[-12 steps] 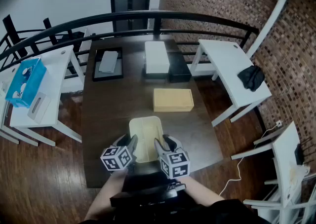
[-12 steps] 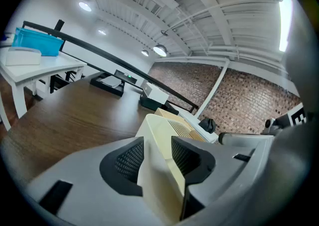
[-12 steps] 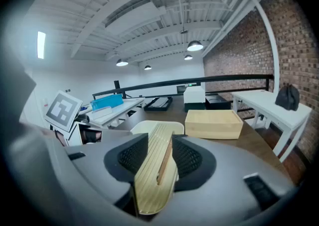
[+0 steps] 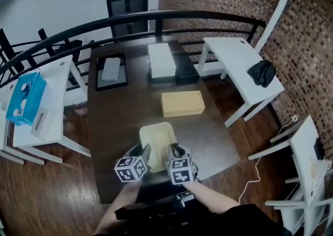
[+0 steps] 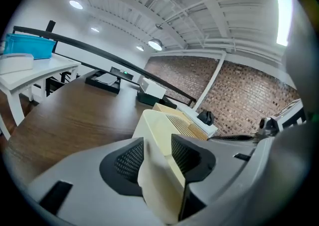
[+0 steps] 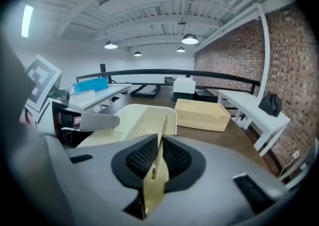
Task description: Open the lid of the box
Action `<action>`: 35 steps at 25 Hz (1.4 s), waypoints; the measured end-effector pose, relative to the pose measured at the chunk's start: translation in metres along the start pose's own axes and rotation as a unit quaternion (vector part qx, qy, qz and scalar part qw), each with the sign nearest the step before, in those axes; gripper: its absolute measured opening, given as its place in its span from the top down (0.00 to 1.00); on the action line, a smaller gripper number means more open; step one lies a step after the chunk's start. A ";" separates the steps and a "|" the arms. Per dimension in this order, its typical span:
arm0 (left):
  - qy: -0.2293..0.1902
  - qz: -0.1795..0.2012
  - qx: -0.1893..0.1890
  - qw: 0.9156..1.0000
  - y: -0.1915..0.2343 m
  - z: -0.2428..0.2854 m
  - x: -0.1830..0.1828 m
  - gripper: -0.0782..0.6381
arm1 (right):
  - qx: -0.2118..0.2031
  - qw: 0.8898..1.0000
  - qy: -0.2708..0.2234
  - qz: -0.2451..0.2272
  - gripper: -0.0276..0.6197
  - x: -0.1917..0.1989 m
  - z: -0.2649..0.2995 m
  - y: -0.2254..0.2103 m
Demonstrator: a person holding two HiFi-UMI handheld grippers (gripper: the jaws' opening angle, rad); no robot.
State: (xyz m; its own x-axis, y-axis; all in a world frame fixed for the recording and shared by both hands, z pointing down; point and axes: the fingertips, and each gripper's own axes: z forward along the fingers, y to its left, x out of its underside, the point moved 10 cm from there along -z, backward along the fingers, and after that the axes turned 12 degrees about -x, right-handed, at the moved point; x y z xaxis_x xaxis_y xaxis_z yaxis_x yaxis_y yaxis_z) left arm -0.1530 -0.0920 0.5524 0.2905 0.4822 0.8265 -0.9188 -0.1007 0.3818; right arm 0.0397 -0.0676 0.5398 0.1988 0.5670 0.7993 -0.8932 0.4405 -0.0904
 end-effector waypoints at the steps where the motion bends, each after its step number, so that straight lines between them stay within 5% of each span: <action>1: 0.001 0.001 0.001 1.000 0.000 0.000 0.000 0.66 | 0.008 1.000 0.001 -0.005 0.91 0.000 0.000 0.001; 8: 0.008 0.023 -0.007 1.000 -0.004 0.001 -0.004 0.66 | 0.005 1.000 -0.007 0.023 0.92 -0.003 -0.005 0.000; 15: 0.016 0.036 -0.012 0.999 -0.014 0.007 -0.005 0.67 | -0.018 0.995 -0.083 0.047 0.93 -0.029 -0.027 -0.009; 20: 0.015 0.030 -0.022 0.999 -0.015 0.005 -0.005 0.69 | 0.024 0.991 -0.123 0.051 0.93 -0.043 -0.045 -0.052; 28: 0.009 0.015 -0.046 0.999 -0.016 0.001 -0.003 0.68 | 0.105 0.993 -0.008 0.056 0.93 0.036 -0.016 -0.158; 35: 0.006 -0.001 -0.063 0.998 -0.016 -0.002 -0.002 0.68 | 0.106 0.991 0.054 0.057 0.93 0.085 0.011 -0.175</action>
State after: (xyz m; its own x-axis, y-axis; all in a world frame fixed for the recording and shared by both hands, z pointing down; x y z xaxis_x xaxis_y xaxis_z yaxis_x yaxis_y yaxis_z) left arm -0.1399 -0.0897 0.5436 0.2892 0.4925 0.8208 -0.9448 0.0091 0.3274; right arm 0.2090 -0.1042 0.6301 0.1231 0.6803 0.7225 -0.9748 0.2194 -0.0405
